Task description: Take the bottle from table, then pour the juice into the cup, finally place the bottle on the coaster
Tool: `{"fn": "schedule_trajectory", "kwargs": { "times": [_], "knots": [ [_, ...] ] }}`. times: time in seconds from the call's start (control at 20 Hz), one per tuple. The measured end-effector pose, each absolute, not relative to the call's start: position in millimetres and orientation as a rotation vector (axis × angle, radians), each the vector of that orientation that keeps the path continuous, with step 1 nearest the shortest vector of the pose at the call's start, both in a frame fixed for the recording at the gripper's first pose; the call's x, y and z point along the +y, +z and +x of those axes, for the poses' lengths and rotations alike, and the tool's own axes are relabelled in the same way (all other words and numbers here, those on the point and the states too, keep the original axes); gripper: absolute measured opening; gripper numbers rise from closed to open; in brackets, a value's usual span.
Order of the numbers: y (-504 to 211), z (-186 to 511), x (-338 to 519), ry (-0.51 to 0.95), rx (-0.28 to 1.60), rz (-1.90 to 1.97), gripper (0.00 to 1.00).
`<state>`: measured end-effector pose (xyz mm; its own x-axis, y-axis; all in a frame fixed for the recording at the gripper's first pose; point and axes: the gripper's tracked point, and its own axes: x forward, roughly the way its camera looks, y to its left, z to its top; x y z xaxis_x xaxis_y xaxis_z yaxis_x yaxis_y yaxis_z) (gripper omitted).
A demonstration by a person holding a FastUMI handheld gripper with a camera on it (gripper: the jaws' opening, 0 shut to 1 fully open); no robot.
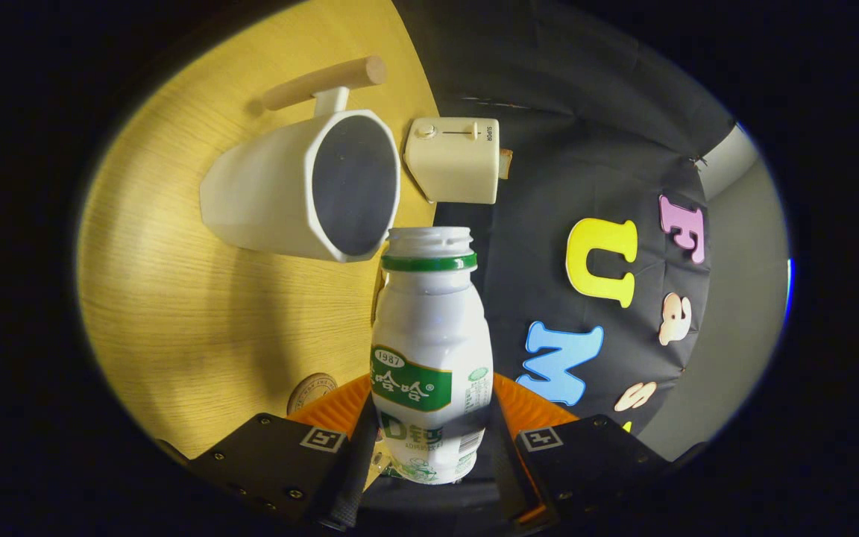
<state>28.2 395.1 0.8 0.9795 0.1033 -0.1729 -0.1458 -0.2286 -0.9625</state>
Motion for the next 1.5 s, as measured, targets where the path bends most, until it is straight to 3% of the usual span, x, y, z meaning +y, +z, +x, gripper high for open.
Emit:
{"fn": "schedule_trajectory", "kwargs": {
  "times": [1.5],
  "knots": [
    [26,28,402,0.197,-0.026,-1.910,0.70]
  ]
}}
